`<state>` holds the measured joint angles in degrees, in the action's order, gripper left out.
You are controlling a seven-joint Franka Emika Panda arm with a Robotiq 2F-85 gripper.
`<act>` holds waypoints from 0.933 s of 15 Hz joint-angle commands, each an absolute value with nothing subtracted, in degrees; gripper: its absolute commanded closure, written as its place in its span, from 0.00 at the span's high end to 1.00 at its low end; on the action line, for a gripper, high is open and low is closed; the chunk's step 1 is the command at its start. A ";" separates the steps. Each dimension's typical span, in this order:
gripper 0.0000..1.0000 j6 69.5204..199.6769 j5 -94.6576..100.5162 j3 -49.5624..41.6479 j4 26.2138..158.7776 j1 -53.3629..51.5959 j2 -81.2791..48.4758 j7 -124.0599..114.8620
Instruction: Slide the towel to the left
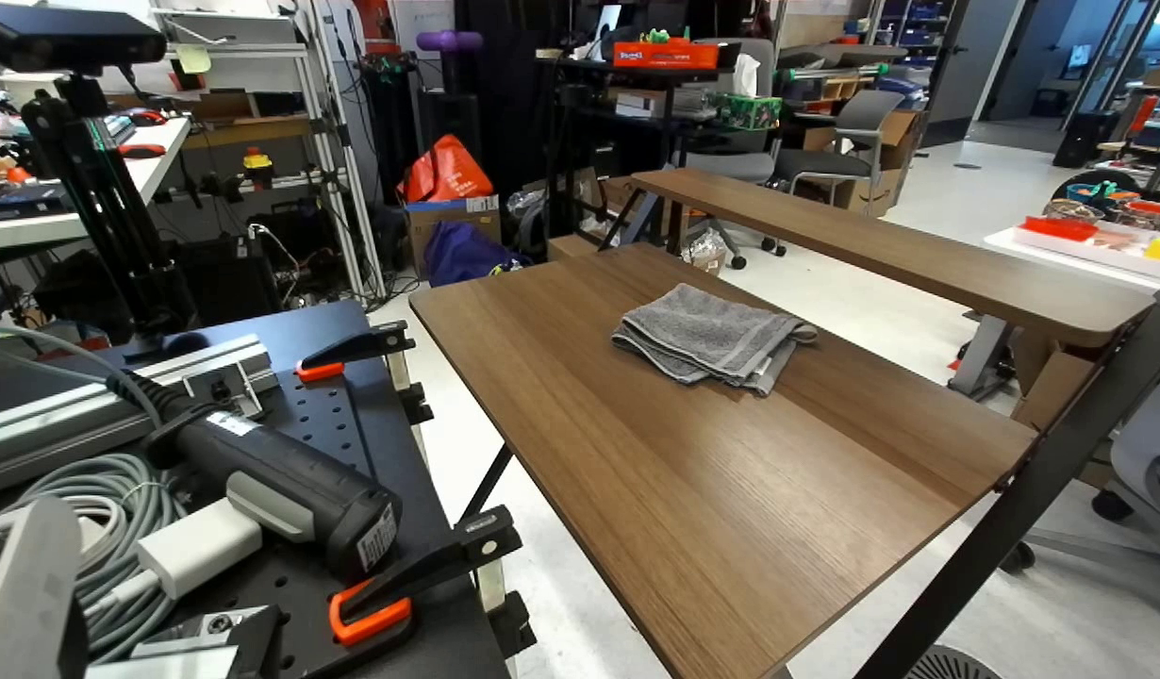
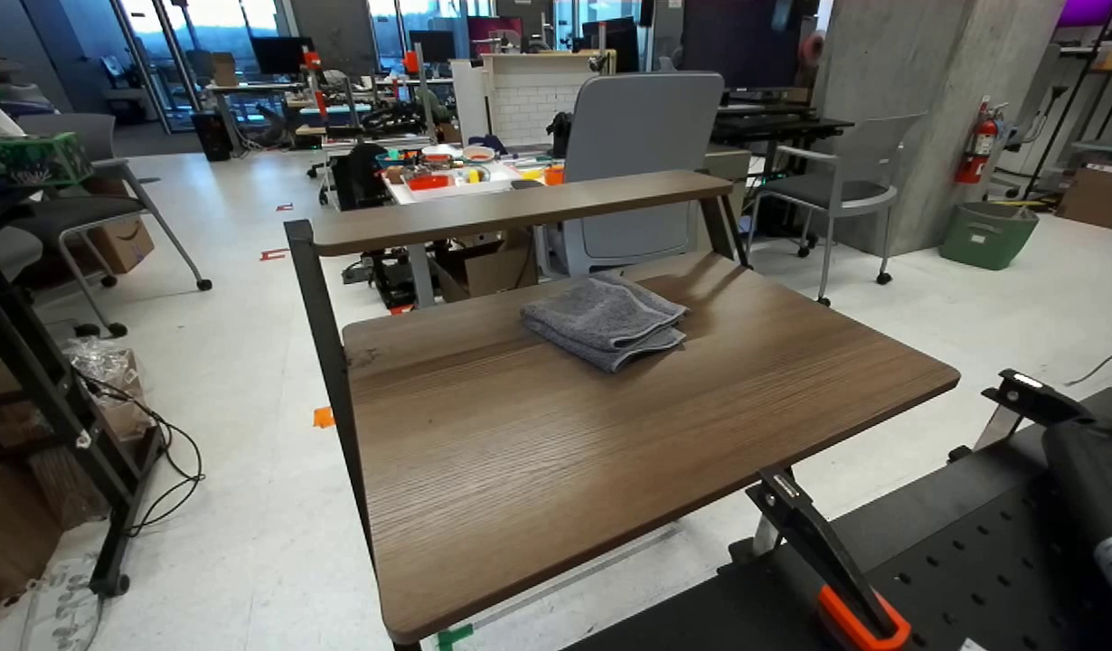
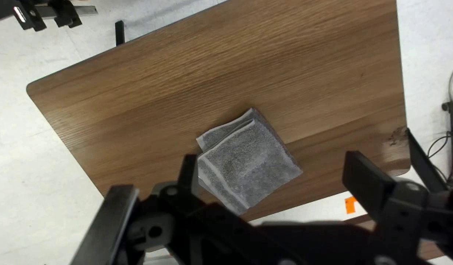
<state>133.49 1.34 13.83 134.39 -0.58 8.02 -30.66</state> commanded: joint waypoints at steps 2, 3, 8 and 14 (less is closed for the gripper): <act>1.00 136.54 6.74 9.63 125.16 -1.21 -6.38 -36.43; 1.00 136.88 6.75 8.25 123.36 -1.58 -9.30 -36.36; 1.00 138.31 4.63 2.73 113.93 -3.49 -21.60 -36.44; 1.00 136.70 1.68 -0.80 102.36 -5.50 -33.79 -37.10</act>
